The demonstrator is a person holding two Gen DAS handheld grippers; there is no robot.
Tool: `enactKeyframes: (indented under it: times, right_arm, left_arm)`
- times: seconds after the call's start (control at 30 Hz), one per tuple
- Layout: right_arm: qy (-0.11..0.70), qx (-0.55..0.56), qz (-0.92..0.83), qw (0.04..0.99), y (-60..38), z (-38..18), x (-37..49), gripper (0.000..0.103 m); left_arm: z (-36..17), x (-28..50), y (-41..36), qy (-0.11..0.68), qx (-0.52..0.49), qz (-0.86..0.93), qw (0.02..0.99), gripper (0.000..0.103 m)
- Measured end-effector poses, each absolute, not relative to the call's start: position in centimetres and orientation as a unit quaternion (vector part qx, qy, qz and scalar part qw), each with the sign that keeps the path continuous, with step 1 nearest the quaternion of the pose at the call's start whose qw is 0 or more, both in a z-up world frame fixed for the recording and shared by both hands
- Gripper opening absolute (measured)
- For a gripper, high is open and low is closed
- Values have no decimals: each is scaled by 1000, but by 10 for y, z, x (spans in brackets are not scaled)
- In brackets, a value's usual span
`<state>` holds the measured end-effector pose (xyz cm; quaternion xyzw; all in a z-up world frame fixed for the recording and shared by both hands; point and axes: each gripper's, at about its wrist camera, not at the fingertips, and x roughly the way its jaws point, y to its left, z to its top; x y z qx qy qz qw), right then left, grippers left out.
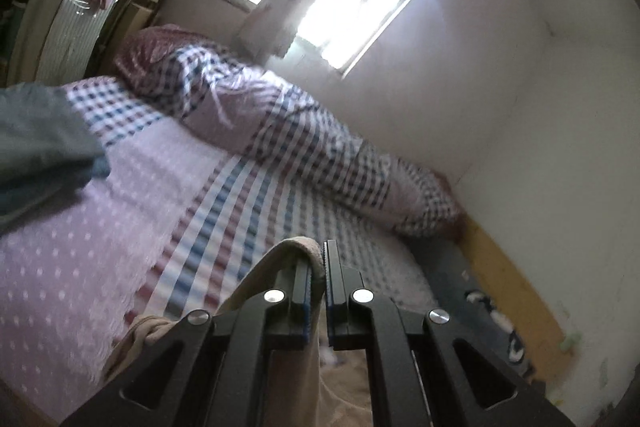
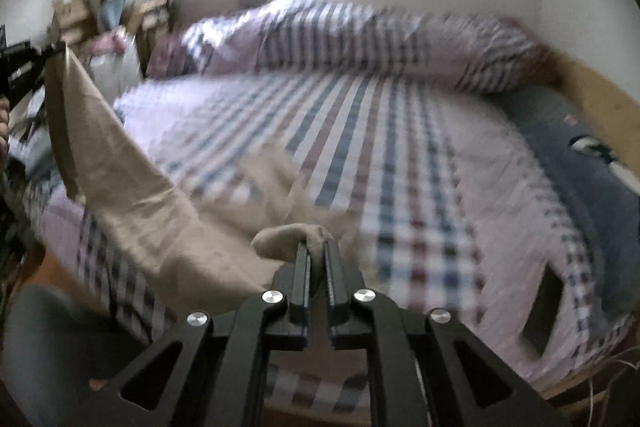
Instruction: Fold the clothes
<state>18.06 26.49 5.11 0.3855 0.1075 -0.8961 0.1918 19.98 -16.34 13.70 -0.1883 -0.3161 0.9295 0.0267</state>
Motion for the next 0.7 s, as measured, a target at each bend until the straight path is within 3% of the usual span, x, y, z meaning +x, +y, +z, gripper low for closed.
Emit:
enactKeyframes:
  times: [0.07, 0.2, 0.47, 0.7]
  right_arm:
    - [118, 411, -880, 205, 261, 32, 180, 12]
    - [126, 427, -864, 236, 257, 25, 180, 43]
    - [93, 400, -877, 250, 242, 53, 139, 49]
    - [154, 417, -863, 241, 194, 17, 70, 50]
  left_arm:
    - [120, 207, -159, -305, -195, 932, 20, 4]
    - [91, 216, -157, -301, -194, 933, 13, 4]
    - [48, 219, -153, -299, -183, 936, 13, 4]
    - [20, 222, -164, -309, -189, 932, -4, 4]
